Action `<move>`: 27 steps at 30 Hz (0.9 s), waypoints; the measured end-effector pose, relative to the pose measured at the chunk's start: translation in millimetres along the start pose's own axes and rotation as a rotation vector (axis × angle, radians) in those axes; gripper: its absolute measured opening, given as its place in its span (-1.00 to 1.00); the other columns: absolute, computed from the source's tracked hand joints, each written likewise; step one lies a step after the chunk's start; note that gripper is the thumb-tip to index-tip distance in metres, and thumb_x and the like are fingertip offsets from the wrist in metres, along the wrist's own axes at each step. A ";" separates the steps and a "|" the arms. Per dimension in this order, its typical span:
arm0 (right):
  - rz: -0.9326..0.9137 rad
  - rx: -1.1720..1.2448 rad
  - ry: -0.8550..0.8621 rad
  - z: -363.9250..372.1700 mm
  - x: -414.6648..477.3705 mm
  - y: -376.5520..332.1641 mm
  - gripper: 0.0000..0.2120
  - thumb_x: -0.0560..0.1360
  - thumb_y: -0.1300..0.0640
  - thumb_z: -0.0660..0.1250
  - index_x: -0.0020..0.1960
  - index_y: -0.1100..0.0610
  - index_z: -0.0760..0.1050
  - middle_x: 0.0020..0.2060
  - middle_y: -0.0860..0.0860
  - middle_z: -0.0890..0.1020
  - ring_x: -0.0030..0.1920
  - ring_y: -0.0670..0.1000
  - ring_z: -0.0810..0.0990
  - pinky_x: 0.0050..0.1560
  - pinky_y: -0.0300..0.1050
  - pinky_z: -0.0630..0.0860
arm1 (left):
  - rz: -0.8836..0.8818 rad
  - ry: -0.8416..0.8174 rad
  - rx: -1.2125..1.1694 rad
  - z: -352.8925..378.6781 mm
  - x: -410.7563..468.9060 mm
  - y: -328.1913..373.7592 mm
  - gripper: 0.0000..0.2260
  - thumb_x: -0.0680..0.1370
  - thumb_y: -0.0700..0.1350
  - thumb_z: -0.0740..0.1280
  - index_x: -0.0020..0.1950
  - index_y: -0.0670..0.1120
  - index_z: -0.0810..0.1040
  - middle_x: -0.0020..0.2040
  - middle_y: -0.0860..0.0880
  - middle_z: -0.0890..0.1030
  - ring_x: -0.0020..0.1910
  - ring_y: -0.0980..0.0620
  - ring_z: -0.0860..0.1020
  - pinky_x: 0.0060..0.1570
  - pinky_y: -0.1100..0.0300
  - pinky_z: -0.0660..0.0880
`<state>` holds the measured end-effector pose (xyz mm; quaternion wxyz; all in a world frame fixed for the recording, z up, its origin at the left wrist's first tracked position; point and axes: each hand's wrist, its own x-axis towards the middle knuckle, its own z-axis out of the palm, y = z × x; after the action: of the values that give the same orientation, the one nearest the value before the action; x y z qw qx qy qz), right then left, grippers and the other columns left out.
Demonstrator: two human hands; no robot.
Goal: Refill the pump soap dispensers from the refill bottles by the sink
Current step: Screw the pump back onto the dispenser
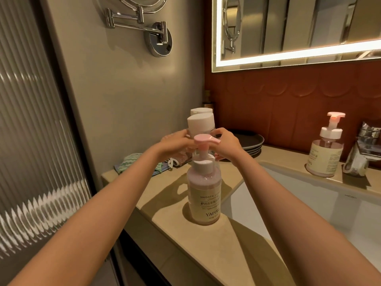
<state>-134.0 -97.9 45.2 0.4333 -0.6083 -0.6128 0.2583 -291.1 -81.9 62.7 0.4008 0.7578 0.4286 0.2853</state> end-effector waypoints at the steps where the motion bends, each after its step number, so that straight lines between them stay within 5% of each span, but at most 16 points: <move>1: -0.006 0.018 -0.017 0.1 1.1 -0.5 -0.44 0.43 0.10 0.46 0.36 0.12 0.33 0.22 0.10 0.49 0.09 0.08 0.54 -0.31 -0.19 0.56 | -0.016 0.013 -0.033 1.0 -2.0 -3.0 -0.56 0.54 -0.21 0.29 0.39 -0.13 0.28 0.22 -0.07 0.48 0.15 -0.01 0.49 -0.01 0.22 0.51; 4: 0.007 0.097 -0.089 4.0 8.2 -2.2 -0.47 0.46 0.20 0.43 0.37 0.14 0.32 0.23 0.13 0.48 0.09 0.09 0.54 -0.26 -0.18 0.56 | -0.040 0.065 -0.090 0.9 -2.6 -7.2 -0.68 0.53 -0.20 0.30 0.27 -0.07 0.34 0.19 -0.07 0.48 0.18 -0.03 0.47 0.09 0.10 0.46; 8: -0.022 0.107 -0.155 13.5 14.3 0.2 -0.43 0.44 0.28 0.42 0.40 0.19 0.31 0.25 0.16 0.48 0.13 0.12 0.55 0.10 0.04 0.56 | -0.061 0.228 -0.071 1.5 8.1 -16.0 -0.38 0.42 -0.01 0.44 0.39 -0.11 0.29 0.29 -0.09 0.46 0.25 -0.08 0.46 0.24 -0.12 0.42; 13: -0.044 0.144 -0.279 25.6 18.0 -2.8 -0.47 0.53 0.32 0.28 0.47 0.25 0.22 0.28 0.15 0.45 0.27 0.11 0.45 0.24 -0.08 0.39 | -0.091 0.438 -0.079 -6.0 25.9 -31.6 -0.38 0.39 -0.10 0.49 0.35 -0.12 0.28 0.28 -0.10 0.45 0.24 -0.10 0.46 0.22 -0.12 0.43; 17: -0.026 0.101 -0.245 35.0 20.1 4.1 -0.65 0.60 0.33 0.14 0.38 0.33 0.31 0.31 0.26 0.42 0.34 0.21 0.39 0.22 -0.10 0.37 | -0.096 0.474 -0.057 -16.2 36.2 -38.2 -0.38 0.40 -0.15 0.48 0.35 -0.14 0.25 0.27 -0.12 0.44 0.24 -0.09 0.44 0.22 0.00 0.44; 21: 0.026 0.139 -0.282 29.2 17.1 14.1 -0.83 0.56 0.38 0.21 0.02 0.17 0.51 -0.12 0.02 0.55 -0.01 0.05 0.52 -0.20 -0.34 0.48 | -0.094 0.389 -0.053 -19.4 34.6 -44.3 -0.28 0.43 -0.20 0.46 0.43 -0.16 0.10 0.36 -0.14 0.35 0.30 -0.08 0.39 0.20 0.10 0.38; 24: 0.069 0.197 -0.250 15.8 12.2 27.0 -0.64 0.52 0.48 0.17 0.28 0.29 0.46 0.00 0.06 0.58 0.03 0.02 0.52 -0.27 -0.32 0.49 | -0.113 0.454 -0.074 -17.7 24.7 -48.2 -0.13 0.43 -0.17 0.45 0.51 -0.13 -0.09 0.46 -0.18 0.20 0.39 -0.13 0.29 0.34 0.01 0.30; 27: 0.111 0.154 -0.334 -0.8 -7.1 28.9 -0.51 0.47 0.57 0.11 0.32 0.25 0.43 0.10 0.06 0.53 0.11 0.02 0.50 -0.20 -0.26 0.53 | -0.121 0.593 0.098 -9.9 -5.7 -43.6 -0.35 0.44 -0.11 0.43 0.40 -0.17 0.15 0.34 -0.15 0.31 0.24 -0.09 0.39 0.15 0.17 0.40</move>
<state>-119.0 -101.3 19.7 0.3560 -0.5549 -0.6200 0.4255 -319.9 -69.7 30.2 0.2375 0.6331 0.5845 0.4484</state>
